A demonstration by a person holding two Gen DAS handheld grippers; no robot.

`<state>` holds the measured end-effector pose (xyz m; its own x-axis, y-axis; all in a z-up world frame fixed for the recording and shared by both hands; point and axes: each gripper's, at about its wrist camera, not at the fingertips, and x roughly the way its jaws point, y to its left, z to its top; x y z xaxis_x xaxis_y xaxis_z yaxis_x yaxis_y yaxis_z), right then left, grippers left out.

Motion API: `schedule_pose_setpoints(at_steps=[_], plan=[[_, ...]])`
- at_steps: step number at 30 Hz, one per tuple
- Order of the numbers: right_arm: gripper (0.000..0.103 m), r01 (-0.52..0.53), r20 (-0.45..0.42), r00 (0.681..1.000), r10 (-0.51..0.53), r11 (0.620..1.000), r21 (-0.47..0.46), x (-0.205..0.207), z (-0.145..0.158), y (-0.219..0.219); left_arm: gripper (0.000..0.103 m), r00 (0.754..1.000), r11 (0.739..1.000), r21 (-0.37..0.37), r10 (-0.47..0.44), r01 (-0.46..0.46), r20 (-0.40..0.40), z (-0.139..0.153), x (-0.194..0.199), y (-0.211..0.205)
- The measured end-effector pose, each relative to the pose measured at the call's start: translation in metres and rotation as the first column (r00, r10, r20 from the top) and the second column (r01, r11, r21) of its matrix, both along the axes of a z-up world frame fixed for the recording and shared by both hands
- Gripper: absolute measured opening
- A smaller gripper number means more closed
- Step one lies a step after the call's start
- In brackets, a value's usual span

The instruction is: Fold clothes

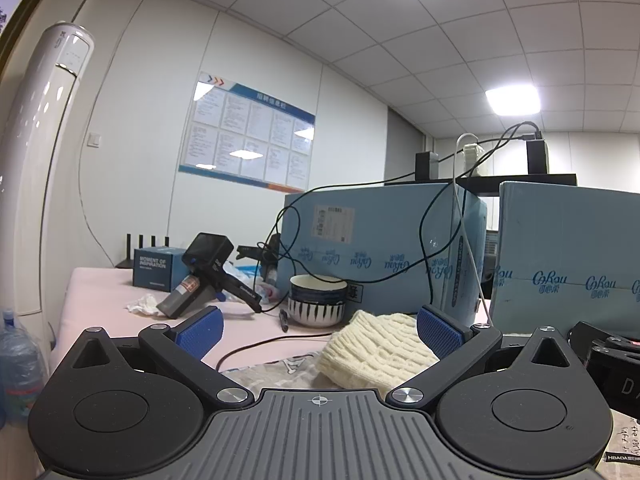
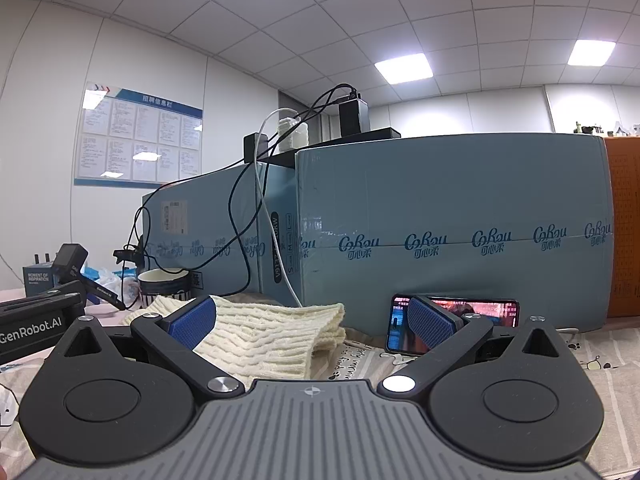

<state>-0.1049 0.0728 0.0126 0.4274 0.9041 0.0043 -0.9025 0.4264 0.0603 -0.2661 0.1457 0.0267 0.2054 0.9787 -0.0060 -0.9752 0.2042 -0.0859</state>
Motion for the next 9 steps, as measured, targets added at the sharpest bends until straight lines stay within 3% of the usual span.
schedule_pose_setpoints(at_steps=[9], plan=[[0.103, -0.002, -0.001, 1.0, 0.002, 1.0, -0.003, -0.0004, 0.0004, 0.0009, 0.103, 1.0, 1.0, -0.007, 0.001, -0.001, 0.001, -0.0003, 0.0005, 0.0013]])
